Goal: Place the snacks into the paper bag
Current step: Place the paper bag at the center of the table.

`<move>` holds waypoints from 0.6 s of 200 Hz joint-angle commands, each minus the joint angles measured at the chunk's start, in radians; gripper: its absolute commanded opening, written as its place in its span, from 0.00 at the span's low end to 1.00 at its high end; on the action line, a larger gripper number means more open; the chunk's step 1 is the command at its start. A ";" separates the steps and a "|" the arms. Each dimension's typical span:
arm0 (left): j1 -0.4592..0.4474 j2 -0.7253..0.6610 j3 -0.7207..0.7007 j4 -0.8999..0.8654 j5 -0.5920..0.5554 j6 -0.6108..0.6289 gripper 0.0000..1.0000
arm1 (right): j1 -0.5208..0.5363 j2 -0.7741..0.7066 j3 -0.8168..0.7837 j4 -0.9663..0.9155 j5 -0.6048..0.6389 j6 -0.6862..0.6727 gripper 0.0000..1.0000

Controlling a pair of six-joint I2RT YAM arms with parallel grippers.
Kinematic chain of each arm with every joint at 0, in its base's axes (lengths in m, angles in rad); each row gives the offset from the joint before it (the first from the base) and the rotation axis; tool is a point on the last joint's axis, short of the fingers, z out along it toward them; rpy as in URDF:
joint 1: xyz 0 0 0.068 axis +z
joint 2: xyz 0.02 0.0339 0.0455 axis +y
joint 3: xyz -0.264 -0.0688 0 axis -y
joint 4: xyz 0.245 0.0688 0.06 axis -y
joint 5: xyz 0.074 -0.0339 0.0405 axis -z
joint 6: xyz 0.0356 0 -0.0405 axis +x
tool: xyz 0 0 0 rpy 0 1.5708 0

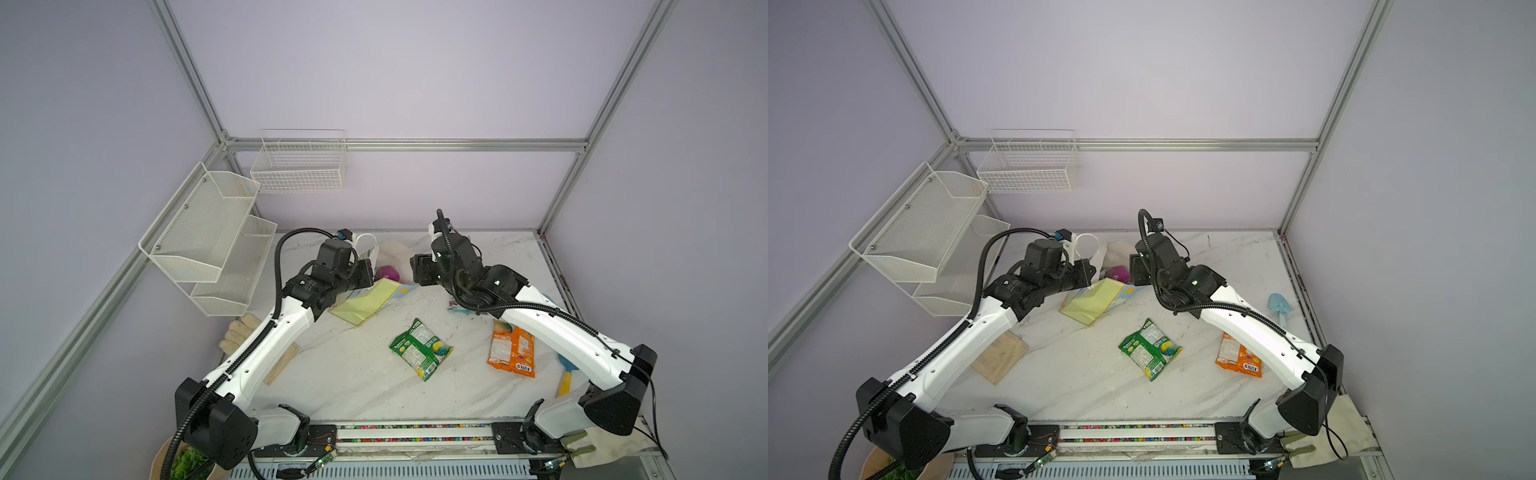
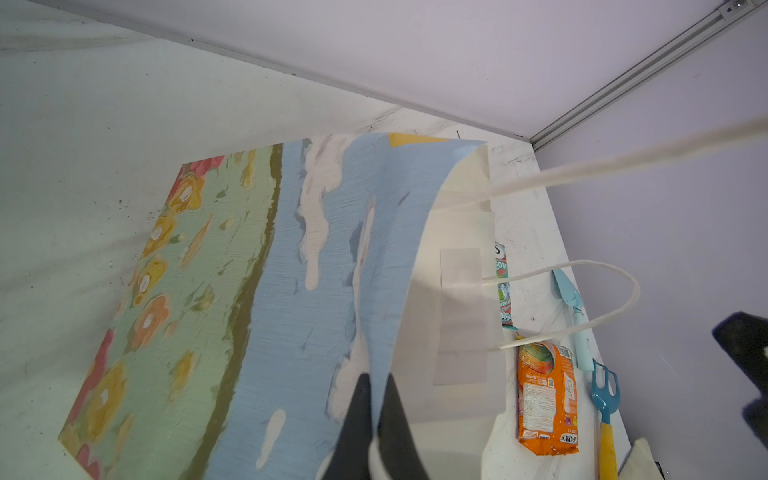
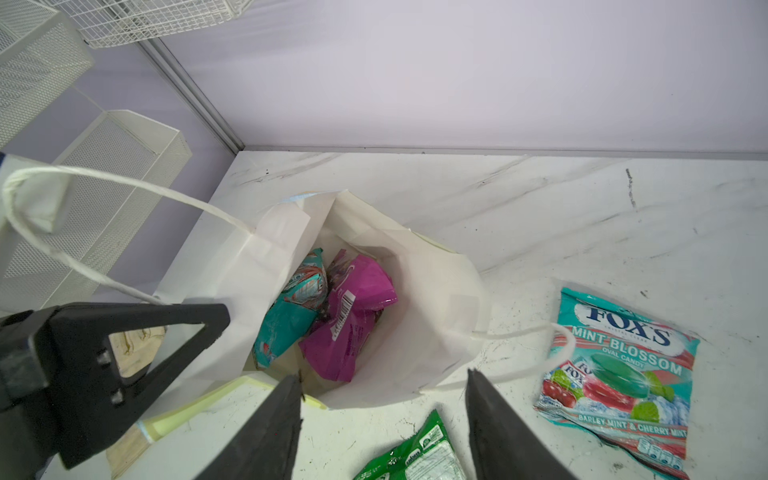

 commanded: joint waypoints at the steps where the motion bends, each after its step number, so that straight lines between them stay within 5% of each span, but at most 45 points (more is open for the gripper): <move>1: -0.003 -0.030 -0.016 0.024 -0.011 0.011 0.00 | -0.021 -0.047 -0.039 0.002 0.019 0.026 0.65; 120: -0.002 -0.018 0.008 0.020 -0.006 0.014 0.00 | -0.188 -0.139 -0.266 0.188 -0.300 0.141 0.73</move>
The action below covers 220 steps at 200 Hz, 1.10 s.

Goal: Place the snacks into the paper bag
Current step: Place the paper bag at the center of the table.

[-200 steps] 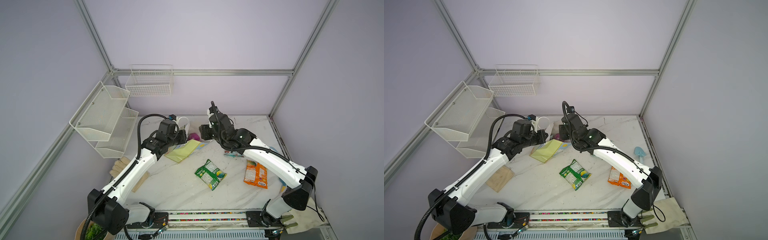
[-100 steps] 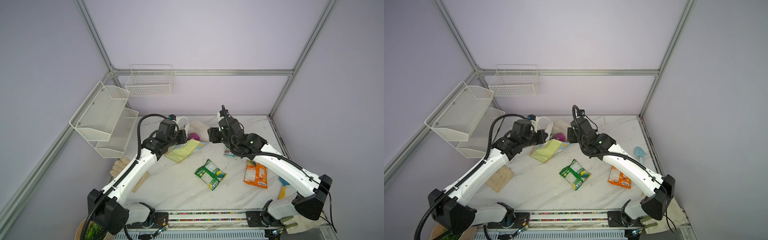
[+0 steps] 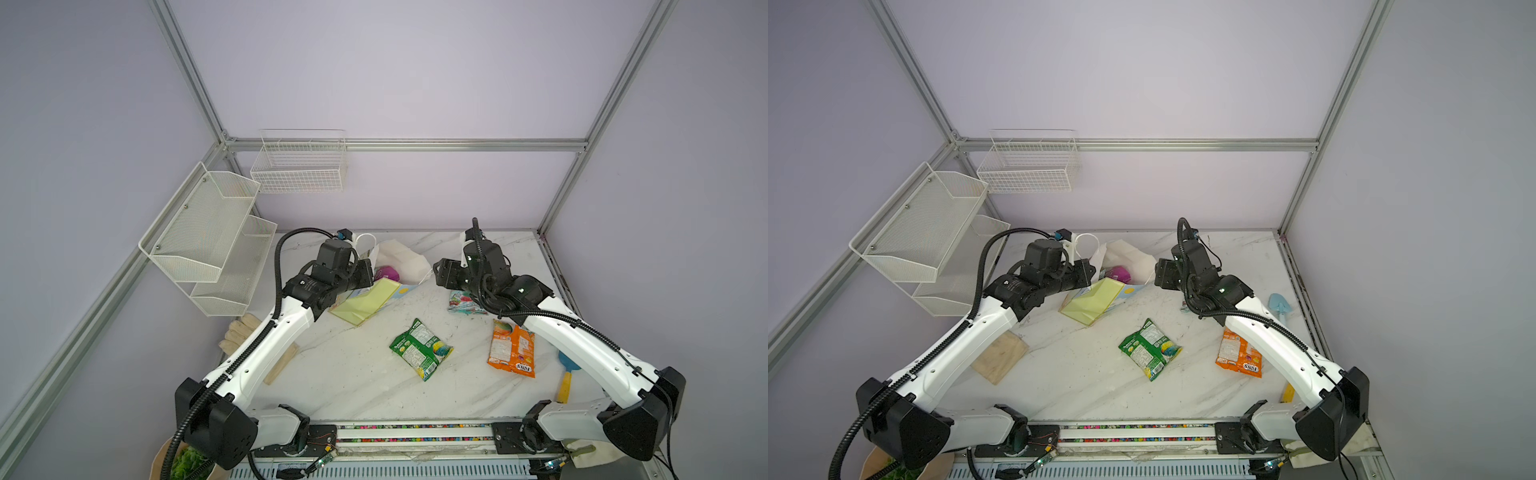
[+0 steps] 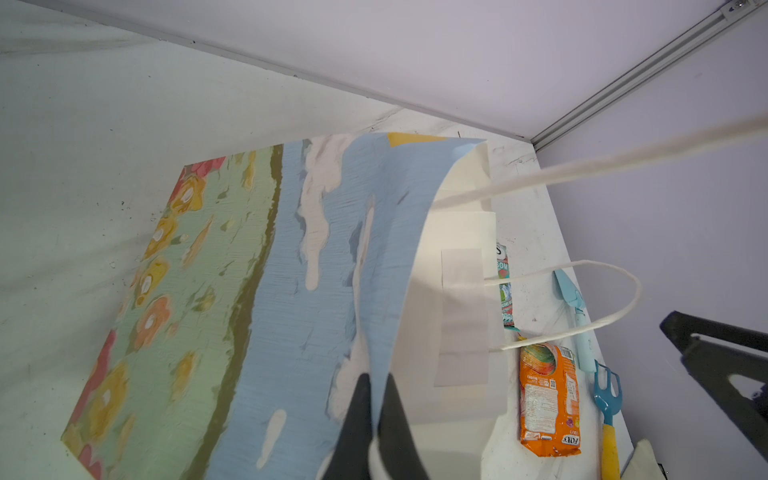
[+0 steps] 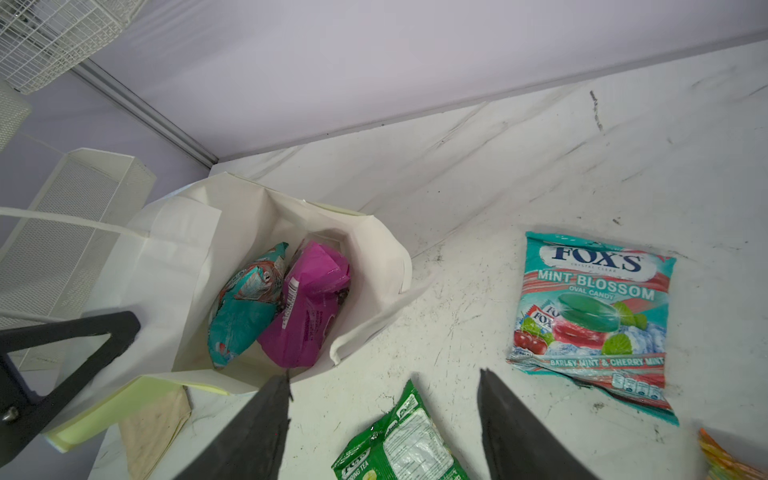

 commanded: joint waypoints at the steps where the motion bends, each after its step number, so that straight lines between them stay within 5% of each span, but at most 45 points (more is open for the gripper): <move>1: -0.003 -0.019 0.008 0.019 -0.003 0.011 0.00 | -0.013 -0.002 -0.021 0.103 -0.113 0.033 0.73; 106: -0.004 -0.046 0.016 -0.005 -0.021 0.024 0.00 | -0.038 0.114 -0.040 0.271 -0.212 0.103 0.66; 122: -0.003 -0.047 0.014 -0.006 -0.020 0.025 0.00 | -0.040 0.107 -0.058 0.317 -0.216 0.110 0.58; 176: -0.002 -0.052 0.030 -0.020 -0.038 0.040 0.00 | -0.044 0.061 -0.091 0.422 -0.238 0.143 0.03; 220: -0.001 -0.048 0.068 -0.053 -0.058 0.067 0.00 | -0.043 -0.002 -0.076 0.411 -0.219 0.148 0.00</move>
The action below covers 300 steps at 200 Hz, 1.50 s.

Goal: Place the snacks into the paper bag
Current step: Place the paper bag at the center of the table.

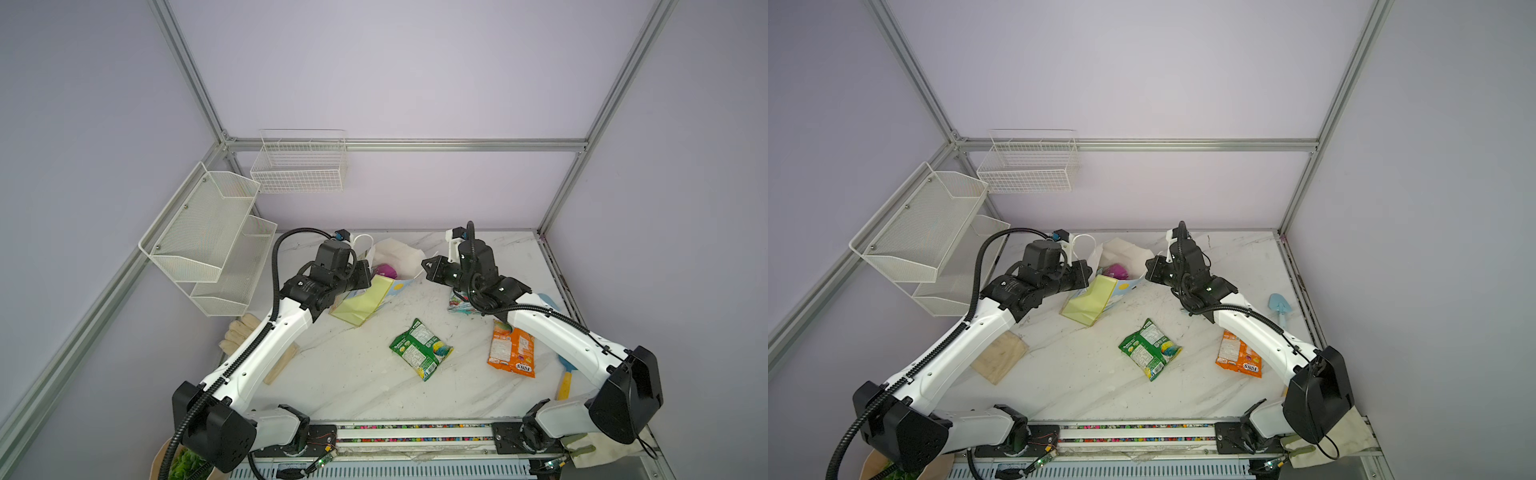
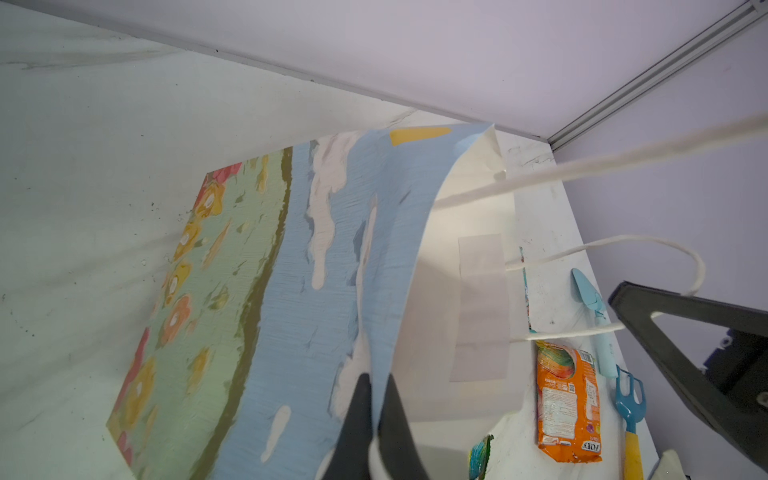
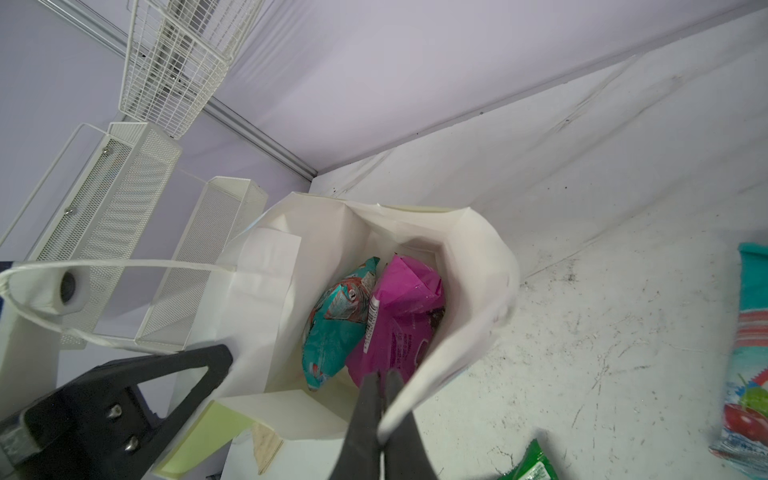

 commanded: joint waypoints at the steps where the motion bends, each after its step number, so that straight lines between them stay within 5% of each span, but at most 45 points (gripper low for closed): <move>1: -0.001 -0.031 0.067 -0.017 -0.017 0.039 0.00 | -0.005 -0.079 0.018 0.051 0.015 0.013 0.00; 110: 0.000 -0.033 0.109 -0.050 -0.063 0.069 0.00 | -0.005 -0.143 -0.030 0.031 -0.028 -0.003 0.00; 152: 0.002 -0.021 0.122 -0.051 -0.068 0.074 0.00 | -0.005 -0.209 -0.072 0.009 -0.057 -0.038 0.53; 175: 0.008 -0.016 0.128 -0.051 -0.070 0.079 0.00 | -0.005 -0.272 -0.108 -0.041 -0.064 -0.067 0.68; 245: 0.016 0.001 0.125 -0.039 -0.065 0.079 0.00 | -0.003 -0.471 -0.380 -0.173 0.026 -0.046 0.73; 300: 0.019 -0.002 0.100 -0.021 -0.056 0.069 0.00 | -0.003 -0.438 -0.452 -0.244 0.060 -0.004 0.81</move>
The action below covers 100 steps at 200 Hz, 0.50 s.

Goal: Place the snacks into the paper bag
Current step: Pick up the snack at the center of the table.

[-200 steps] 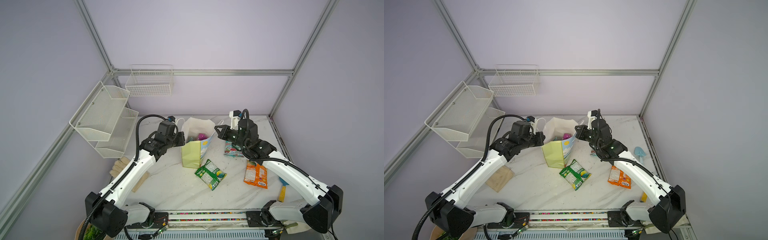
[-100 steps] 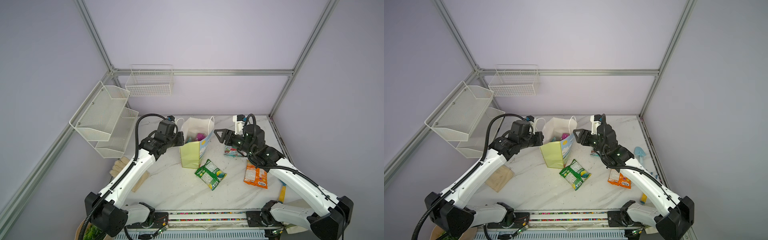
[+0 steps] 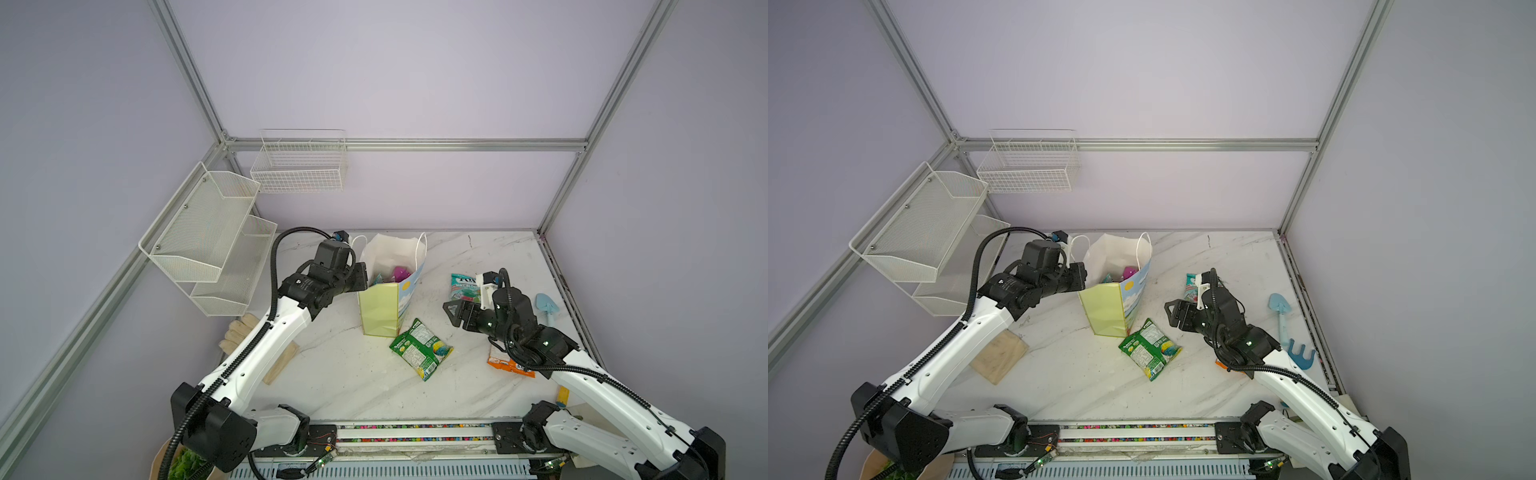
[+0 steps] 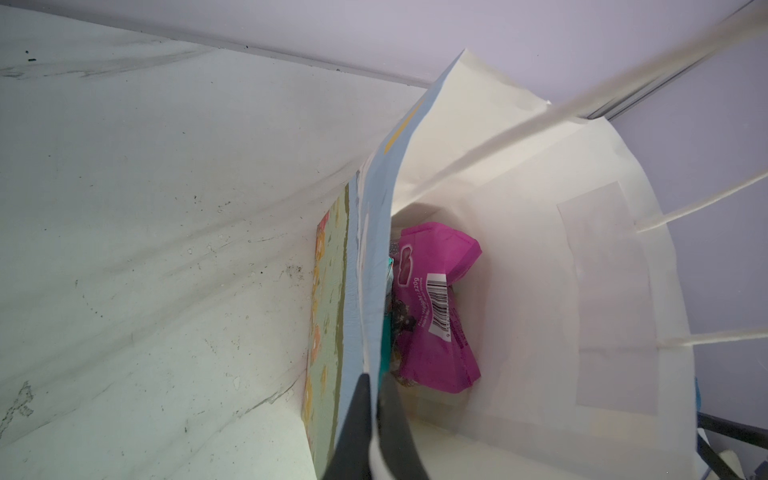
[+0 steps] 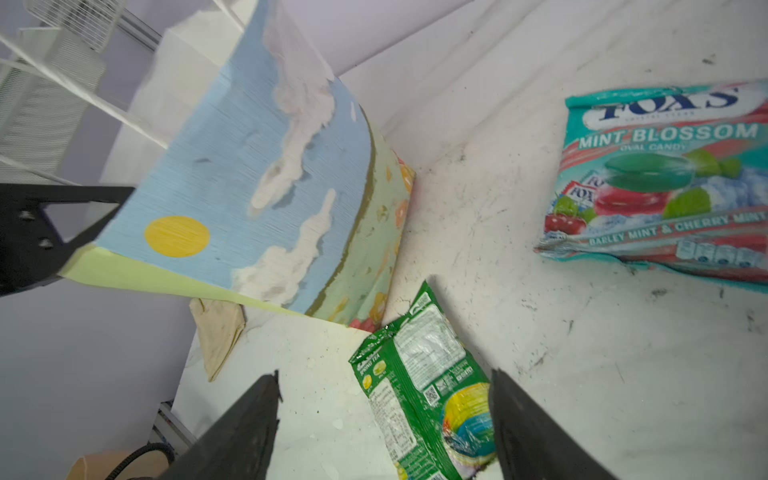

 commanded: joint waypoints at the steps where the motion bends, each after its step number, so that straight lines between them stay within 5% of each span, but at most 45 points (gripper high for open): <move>1: 0.010 -0.007 0.070 0.063 -0.009 0.016 0.00 | -0.002 0.023 -0.012 -0.051 0.030 0.025 0.81; 100: 0.013 -0.053 0.003 0.104 0.010 0.016 0.00 | -0.002 0.129 -0.188 0.033 -0.053 0.103 0.79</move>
